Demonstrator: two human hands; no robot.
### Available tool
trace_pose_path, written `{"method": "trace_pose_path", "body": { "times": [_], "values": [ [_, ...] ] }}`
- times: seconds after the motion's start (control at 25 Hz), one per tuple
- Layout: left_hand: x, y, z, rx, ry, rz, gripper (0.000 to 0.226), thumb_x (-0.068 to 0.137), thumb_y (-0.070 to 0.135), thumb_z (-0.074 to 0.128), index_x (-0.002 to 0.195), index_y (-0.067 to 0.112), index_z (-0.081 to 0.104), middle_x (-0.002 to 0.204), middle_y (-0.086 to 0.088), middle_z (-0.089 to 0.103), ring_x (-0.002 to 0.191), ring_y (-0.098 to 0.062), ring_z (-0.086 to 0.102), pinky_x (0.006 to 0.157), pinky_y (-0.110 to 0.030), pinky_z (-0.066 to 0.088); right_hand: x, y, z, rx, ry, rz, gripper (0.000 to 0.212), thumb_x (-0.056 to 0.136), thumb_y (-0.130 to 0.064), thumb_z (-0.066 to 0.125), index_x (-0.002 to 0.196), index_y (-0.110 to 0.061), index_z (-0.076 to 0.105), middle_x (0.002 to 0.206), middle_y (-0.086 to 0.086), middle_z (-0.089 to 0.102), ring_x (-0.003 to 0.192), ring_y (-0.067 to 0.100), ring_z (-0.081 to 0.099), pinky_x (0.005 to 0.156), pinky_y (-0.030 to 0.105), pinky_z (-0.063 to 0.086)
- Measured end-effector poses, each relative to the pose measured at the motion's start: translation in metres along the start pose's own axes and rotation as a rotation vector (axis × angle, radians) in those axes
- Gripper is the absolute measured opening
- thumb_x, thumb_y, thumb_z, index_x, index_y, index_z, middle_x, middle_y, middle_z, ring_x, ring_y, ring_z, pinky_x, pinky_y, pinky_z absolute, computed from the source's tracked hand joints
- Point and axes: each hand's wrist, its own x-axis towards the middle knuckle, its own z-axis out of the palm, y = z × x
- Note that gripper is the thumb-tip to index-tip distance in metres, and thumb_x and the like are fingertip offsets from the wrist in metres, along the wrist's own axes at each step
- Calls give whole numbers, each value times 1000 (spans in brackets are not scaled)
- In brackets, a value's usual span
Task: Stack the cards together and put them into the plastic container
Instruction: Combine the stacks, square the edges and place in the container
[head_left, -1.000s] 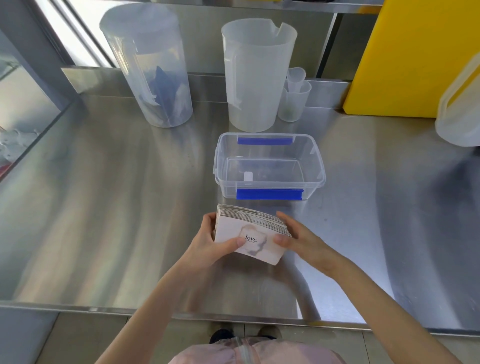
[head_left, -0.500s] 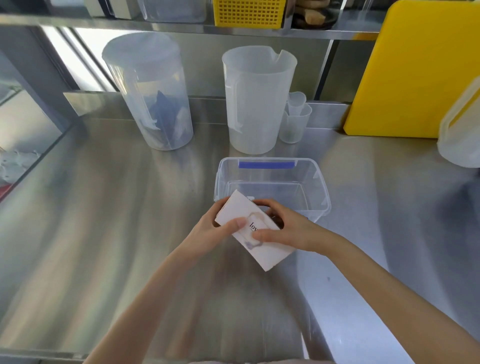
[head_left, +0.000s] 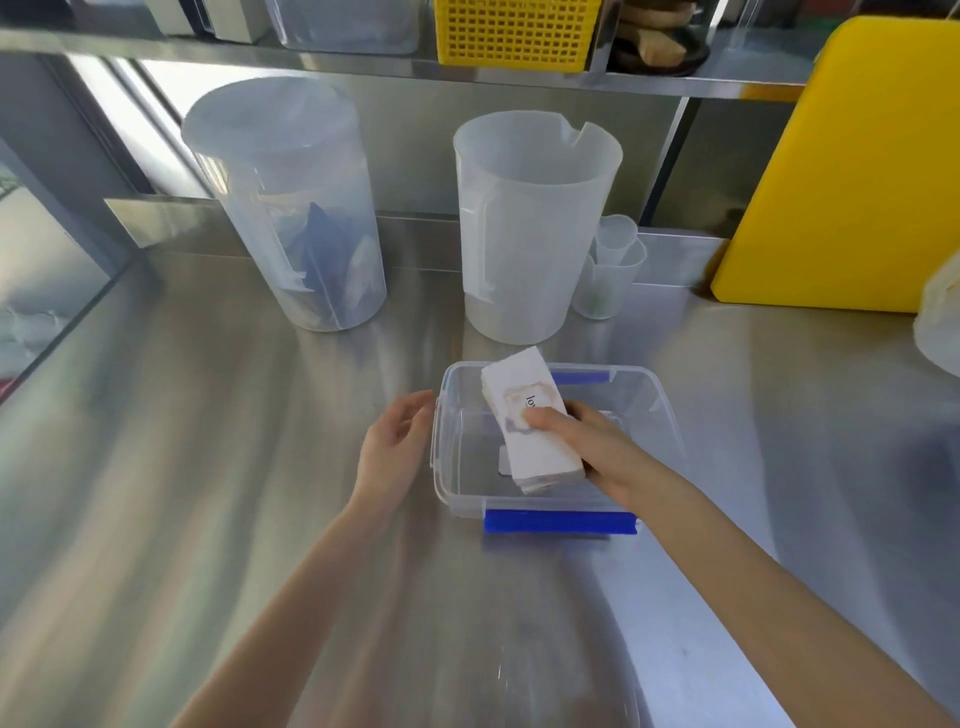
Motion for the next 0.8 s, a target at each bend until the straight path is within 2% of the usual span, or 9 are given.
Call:
{"method": "trace_pose_path", "body": {
  "times": [0.12,0.2,0.32,0.36,0.44,0.52,0.6,0.64,0.8],
  "values": [
    [17,-19,12,22,60,-97,37,89,19,45,126,18,50,126,0,56,108,-15,55,98,-28,40,27,5,12,-43,22,123,54,73,-38,65,118,-16,44,103,4,65,91,19,63,82,36,51],
    [24,-31,19,0,37,-138,40,90,23,44,130,17,46,132,-4,55,116,-20,55,104,-35,41,40,11,23,-64,28,189,55,71,-37,66,116,-12,46,109,9,65,95,24,63,87,40,51],
    [24,-41,27,-36,-12,-81,38,92,26,42,129,18,49,121,0,62,100,-11,60,81,-11,49,51,23,37,-149,1,226,49,70,-37,65,109,-12,49,104,9,66,90,23,63,76,34,51],
    [24,-43,28,-39,-9,-64,37,93,26,41,128,19,49,117,1,63,97,-9,60,75,-9,49,53,25,42,-187,-28,221,47,70,-36,65,108,-13,49,100,5,65,89,20,62,73,31,50],
    [25,-45,29,-39,8,-54,37,93,26,40,128,20,49,114,2,64,97,-10,60,76,-14,48,55,25,50,-228,-82,204,48,68,-36,62,110,-14,52,102,3,65,95,19,61,82,31,49],
    [26,-45,29,-32,3,-56,38,93,27,40,129,19,48,114,2,63,98,-11,59,75,-11,48,58,24,48,-274,-91,210,37,66,-39,61,99,-22,59,103,3,65,97,21,60,89,34,49],
    [25,-45,28,-13,-8,-51,39,93,27,40,131,18,47,114,4,61,96,-9,58,67,0,45,57,21,44,-285,-88,236,15,75,-41,59,78,-27,55,90,-2,64,87,17,59,79,30,48],
    [25,-44,28,-8,-9,-48,39,93,28,39,131,18,46,113,5,60,96,-8,57,64,2,44,55,20,43,-288,-89,242,14,78,-41,57,75,-28,52,86,-3,62,83,15,58,75,29,47],
    [26,-44,27,0,10,-40,39,94,27,39,131,20,47,120,2,61,102,-10,56,75,-12,44,52,16,54,-328,-144,201,12,83,-37,55,86,-26,59,90,-2,63,69,5,56,56,19,44]
  ]
}}
